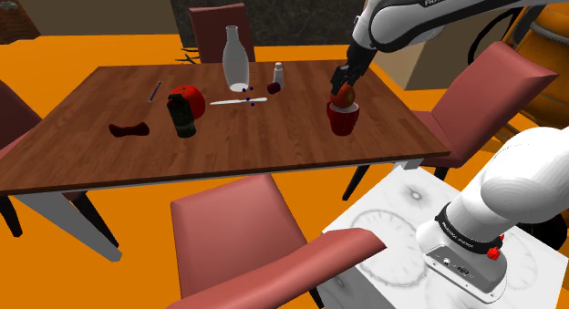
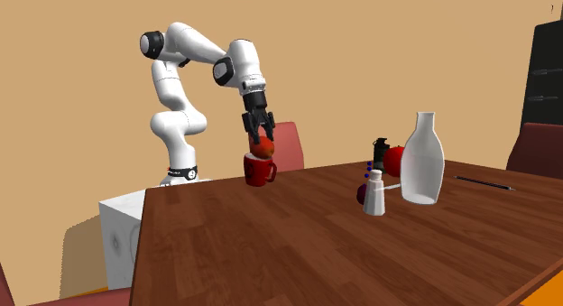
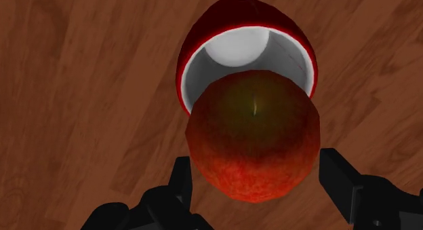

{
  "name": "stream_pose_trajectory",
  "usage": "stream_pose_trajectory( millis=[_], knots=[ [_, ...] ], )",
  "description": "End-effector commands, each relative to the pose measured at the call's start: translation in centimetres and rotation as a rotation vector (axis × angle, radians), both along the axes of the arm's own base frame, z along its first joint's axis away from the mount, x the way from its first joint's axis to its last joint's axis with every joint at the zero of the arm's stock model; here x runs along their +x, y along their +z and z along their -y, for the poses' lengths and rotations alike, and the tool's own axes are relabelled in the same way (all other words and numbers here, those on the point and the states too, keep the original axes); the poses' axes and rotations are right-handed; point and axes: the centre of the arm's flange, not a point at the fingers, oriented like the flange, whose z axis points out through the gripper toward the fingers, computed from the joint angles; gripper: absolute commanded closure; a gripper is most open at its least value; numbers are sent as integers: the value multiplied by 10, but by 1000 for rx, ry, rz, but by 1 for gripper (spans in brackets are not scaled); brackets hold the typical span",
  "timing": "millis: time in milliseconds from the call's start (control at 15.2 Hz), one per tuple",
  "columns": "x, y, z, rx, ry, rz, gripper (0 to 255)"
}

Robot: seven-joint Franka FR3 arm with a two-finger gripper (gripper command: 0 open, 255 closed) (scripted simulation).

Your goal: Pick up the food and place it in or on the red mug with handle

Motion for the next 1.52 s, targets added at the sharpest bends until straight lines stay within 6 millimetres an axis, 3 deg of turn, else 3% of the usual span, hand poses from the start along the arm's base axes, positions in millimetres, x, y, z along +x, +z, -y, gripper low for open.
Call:
stream_pose_trajectory(
  millis=[0,330,396,726,990,1452],
  knots=[
    [0,-2,0,0,0,0,255],
    [0,-2,0,0,0,0,255],
    [0,-2,0,0,0,0,0],
    [0,-2,0,0,0,0,0],
    [-13,46,1,0,0,0,0],
    [-13,46,1,0,0,0,0]
  ],
)
